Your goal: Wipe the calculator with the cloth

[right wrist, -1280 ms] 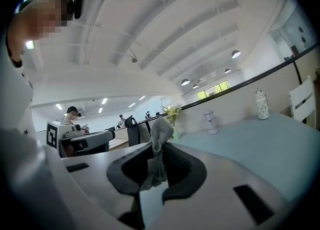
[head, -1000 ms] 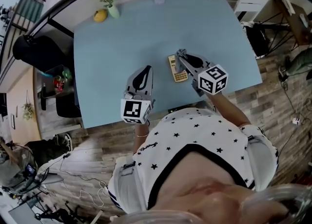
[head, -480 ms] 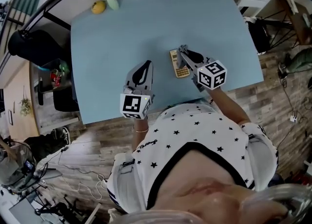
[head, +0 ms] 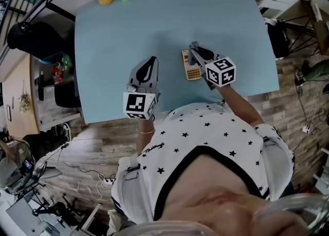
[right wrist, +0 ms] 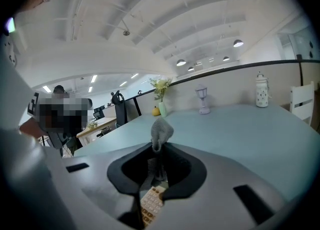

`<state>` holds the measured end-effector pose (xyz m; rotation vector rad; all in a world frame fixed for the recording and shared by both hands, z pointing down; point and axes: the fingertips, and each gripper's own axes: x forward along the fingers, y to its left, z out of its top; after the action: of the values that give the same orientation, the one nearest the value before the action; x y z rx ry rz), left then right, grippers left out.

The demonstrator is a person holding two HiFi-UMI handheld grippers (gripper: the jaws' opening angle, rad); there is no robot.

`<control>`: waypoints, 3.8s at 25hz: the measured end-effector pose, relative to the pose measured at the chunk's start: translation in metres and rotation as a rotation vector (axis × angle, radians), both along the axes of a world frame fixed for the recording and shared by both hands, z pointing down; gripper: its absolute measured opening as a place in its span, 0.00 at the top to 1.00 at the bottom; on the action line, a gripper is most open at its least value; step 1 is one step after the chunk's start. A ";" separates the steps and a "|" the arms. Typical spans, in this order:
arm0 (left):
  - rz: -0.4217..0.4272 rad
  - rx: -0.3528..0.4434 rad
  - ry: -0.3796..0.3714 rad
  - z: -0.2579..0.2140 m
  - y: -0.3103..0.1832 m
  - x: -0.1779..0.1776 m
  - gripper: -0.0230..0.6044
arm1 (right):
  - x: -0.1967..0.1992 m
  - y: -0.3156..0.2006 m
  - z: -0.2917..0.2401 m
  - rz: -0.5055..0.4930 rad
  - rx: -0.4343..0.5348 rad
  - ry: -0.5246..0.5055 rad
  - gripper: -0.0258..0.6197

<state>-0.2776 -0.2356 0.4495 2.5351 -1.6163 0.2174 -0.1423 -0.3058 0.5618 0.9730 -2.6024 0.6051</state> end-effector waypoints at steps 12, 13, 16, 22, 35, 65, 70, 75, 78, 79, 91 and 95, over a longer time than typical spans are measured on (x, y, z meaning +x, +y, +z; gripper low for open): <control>-0.032 -0.031 0.010 0.009 -0.013 -0.004 0.91 | -0.040 0.001 0.055 -0.151 -0.078 0.138 0.88; -0.034 -0.038 0.009 0.010 -0.013 -0.005 0.91 | -0.041 0.001 0.059 -0.160 -0.081 0.148 0.88; -0.040 -0.050 0.005 0.013 -0.012 -0.007 0.91 | -0.045 0.000 0.068 -0.172 -0.091 0.175 0.88; -0.045 -0.055 0.014 0.016 -0.013 -0.007 0.91 | -0.047 0.000 0.086 -0.179 -0.121 0.212 0.88; -0.017 -0.055 0.009 0.016 -0.011 0.005 0.91 | -0.014 -0.012 0.089 -0.108 -0.124 0.237 0.88; -0.023 -0.036 -0.003 0.009 0.014 0.007 0.91 | -0.027 0.023 0.079 -0.161 -0.111 0.187 0.88; -0.024 -0.033 -0.004 0.006 0.020 0.005 0.91 | -0.037 0.037 0.084 -0.201 -0.112 0.203 0.88; -0.024 -0.031 -0.007 0.006 0.025 0.002 0.91 | -0.036 0.036 0.088 -0.188 -0.111 0.209 0.88; -0.019 -0.030 -0.006 0.005 0.027 0.003 0.91 | -0.031 0.033 0.087 -0.166 -0.112 0.210 0.88; -0.016 -0.030 -0.006 0.004 0.027 0.003 0.91 | -0.028 0.031 0.087 -0.156 -0.115 0.209 0.88; 0.049 -0.018 -0.006 0.001 0.021 0.020 0.91 | 0.022 0.018 0.090 -0.016 -0.142 0.212 0.88; 0.057 -0.018 -0.005 0.003 0.022 0.023 0.91 | 0.029 0.020 0.093 0.005 -0.149 0.209 0.88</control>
<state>-0.2542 -0.2137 0.4524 2.5710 -1.5386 0.2431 -0.1129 -0.2859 0.6550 0.9417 -2.3368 0.6511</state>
